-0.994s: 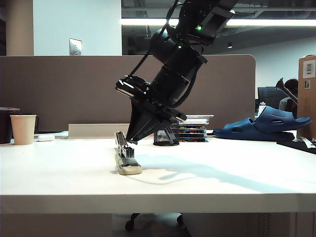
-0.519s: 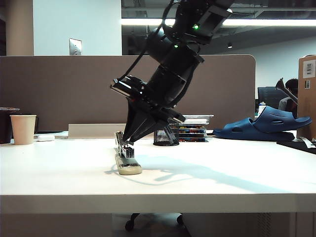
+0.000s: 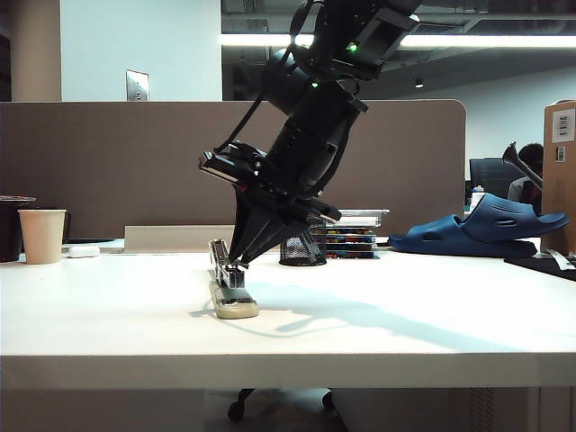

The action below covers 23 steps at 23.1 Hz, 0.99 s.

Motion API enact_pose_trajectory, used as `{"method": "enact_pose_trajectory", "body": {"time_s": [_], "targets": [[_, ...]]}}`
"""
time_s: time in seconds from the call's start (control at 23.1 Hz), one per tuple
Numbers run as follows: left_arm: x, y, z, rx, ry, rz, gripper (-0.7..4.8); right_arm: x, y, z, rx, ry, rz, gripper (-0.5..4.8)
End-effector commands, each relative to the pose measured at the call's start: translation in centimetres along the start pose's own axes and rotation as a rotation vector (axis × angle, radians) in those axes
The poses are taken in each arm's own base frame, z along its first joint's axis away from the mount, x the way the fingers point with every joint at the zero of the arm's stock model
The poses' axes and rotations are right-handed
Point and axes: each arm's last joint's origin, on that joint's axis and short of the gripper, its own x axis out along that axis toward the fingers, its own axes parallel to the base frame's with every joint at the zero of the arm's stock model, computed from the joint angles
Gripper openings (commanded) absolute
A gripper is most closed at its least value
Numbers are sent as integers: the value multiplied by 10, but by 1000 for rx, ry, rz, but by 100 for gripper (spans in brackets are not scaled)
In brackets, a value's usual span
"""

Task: Pick up a set of staples and put them into the open stapler.

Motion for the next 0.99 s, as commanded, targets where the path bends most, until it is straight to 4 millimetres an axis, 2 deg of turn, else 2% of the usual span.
{"method": "enact_pose_trajectory", "body": {"time_s": [0.04,0.69,0.91,0.99], "targets": [[0,0,-1,0,6,5,-6,0,9,2,-4,-13,19,10],[0,0,-1,-1,6,5,-6,3,11,-2,-6,6,-18,-5],[0,0,-1,-1,6,5,-6,3,12,-2,-7,11,20,60],[0,0,-1,-1,6,5,-6,3,12,-2,-6,12,21,60]]}}
